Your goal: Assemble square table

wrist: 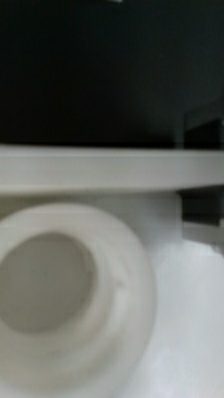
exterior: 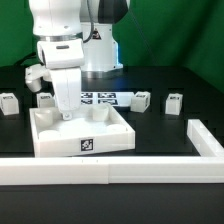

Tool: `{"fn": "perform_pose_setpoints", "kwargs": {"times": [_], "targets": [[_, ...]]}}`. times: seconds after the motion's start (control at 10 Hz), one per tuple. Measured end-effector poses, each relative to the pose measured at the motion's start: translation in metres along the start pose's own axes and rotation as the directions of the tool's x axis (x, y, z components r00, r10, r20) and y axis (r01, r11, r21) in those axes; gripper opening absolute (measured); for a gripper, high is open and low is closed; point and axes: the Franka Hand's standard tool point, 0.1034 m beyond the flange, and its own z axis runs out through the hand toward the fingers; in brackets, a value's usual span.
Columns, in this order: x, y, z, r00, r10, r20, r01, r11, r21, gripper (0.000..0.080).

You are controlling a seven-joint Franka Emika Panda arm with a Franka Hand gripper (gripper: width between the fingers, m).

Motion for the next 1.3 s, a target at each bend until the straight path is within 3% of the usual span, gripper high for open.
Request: {"fn": "perform_pose_setpoints", "kwargs": {"times": [0.6, 0.8, 1.1, 1.2, 1.3], "targets": [[0.003, 0.001, 0.0, 0.999, 0.038, -0.001, -0.038, 0.999, -0.001, 0.0057], [0.043, 0.021, 0.0, 0.987, 0.16, -0.015, -0.16, 0.987, -0.006, 0.0057], [0.078, 0.051, 0.001, 0.97, 0.239, -0.036, -0.24, 0.971, -0.021, 0.0057], [0.084, 0.056, 0.001, 0.968, 0.248, -0.042, -0.249, 0.968, -0.024, 0.0057], [0.077, 0.054, -0.001, 0.964, 0.263, -0.04, -0.263, 0.965, -0.015, 0.0057]]}}
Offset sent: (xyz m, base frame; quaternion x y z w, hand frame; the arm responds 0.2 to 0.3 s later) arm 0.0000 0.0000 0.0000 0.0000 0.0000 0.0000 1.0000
